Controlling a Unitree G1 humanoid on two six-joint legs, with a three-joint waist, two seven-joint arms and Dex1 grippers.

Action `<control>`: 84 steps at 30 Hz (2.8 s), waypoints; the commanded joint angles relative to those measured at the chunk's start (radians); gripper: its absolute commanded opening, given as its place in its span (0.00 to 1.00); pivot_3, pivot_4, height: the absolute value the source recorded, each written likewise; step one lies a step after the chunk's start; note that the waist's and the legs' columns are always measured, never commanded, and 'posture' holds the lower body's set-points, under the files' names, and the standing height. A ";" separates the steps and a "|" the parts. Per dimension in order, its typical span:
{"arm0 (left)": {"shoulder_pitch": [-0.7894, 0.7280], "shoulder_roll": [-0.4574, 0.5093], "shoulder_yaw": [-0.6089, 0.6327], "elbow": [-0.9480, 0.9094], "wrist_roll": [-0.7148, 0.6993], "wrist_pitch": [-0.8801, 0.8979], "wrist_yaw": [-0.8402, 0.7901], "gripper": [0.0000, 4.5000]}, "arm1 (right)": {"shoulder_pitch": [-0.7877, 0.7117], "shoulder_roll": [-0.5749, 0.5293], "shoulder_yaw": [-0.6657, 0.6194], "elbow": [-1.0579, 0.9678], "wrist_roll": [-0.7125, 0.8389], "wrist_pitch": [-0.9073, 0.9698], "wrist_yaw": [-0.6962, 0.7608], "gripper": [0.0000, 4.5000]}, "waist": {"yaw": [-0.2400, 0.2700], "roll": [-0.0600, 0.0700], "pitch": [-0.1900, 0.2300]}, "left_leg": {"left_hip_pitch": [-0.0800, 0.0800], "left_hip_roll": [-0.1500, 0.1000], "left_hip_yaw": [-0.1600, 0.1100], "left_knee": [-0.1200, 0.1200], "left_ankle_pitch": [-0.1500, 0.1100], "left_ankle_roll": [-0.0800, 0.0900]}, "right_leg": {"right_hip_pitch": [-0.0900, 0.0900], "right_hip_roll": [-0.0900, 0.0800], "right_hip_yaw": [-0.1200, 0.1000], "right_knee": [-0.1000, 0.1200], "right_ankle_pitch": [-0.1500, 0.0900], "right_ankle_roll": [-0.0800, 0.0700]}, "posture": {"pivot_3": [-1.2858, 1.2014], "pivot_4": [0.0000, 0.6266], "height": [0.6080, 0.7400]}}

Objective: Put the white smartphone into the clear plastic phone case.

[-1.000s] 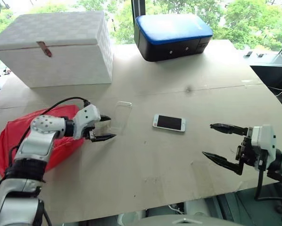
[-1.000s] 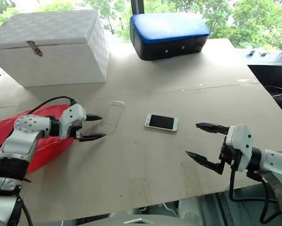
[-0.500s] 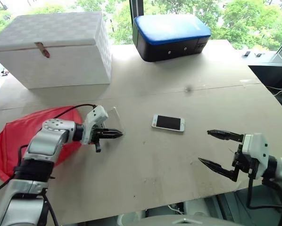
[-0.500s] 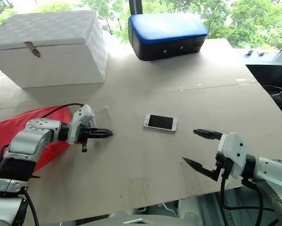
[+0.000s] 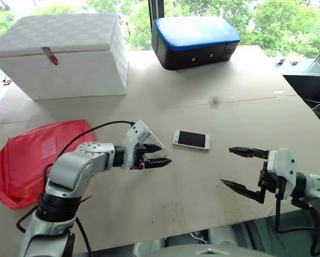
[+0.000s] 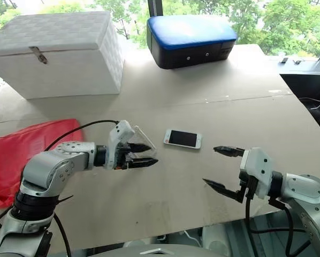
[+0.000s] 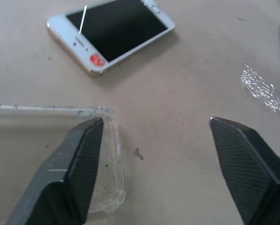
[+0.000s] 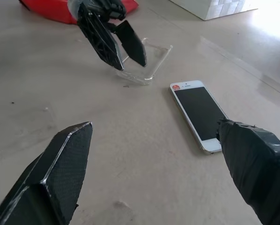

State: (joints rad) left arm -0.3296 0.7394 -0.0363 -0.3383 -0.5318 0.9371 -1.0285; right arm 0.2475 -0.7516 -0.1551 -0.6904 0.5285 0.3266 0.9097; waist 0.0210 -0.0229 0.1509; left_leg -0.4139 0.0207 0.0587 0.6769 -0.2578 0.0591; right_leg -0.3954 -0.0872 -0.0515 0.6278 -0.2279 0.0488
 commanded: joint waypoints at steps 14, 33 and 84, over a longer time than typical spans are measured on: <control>-0.462 0.067 -0.393 1.064 0.349 -1.157 -0.586 0.78 | 0.129 0.011 -0.070 -0.129 0.004 0.010 -0.084 1.00 | 0.015 0.001 0.000 | -0.002 -0.002 0.003 0.000 -0.002 0.004 | -0.002 0.001 0.003 -0.001 0.002 0.004 | 0.52 0.24 0.96; 0.002 0.201 -0.221 0.230 0.212 -0.621 -0.368 0.01 | -0.061 -0.009 0.037 -0.074 -0.022 0.182 -0.215 1.00 | -0.006 0.001 0.000 | -0.001 0.001 0.004 0.004 -0.005 0.009 | -0.001 -0.001 0.006 0.000 0.000 0.001 | 0.52 0.24 0.96; 0.715 -0.115 0.332 -0.266 -0.039 -0.753 0.015 0.99 | -0.896 0.222 0.578 0.860 -0.453 0.182 0.103 1.00 | -0.025 0.003 0.000 | 0.000 -0.002 0.004 0.005 -0.004 0.006 | -0.001 -0.001 0.009 -0.001 0.002 0.002 | 0.52 0.24 0.96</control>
State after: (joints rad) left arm 0.3814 0.6218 0.3003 -0.5588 -0.5532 0.1904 -1.0238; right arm -0.6424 -0.5259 0.4014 0.1584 0.0997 0.4781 0.9984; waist -0.0037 -0.0196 0.1508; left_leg -0.4141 0.0187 0.0626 0.6815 -0.2617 0.0646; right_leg -0.3968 -0.0885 -0.0423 0.6270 -0.2261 0.0509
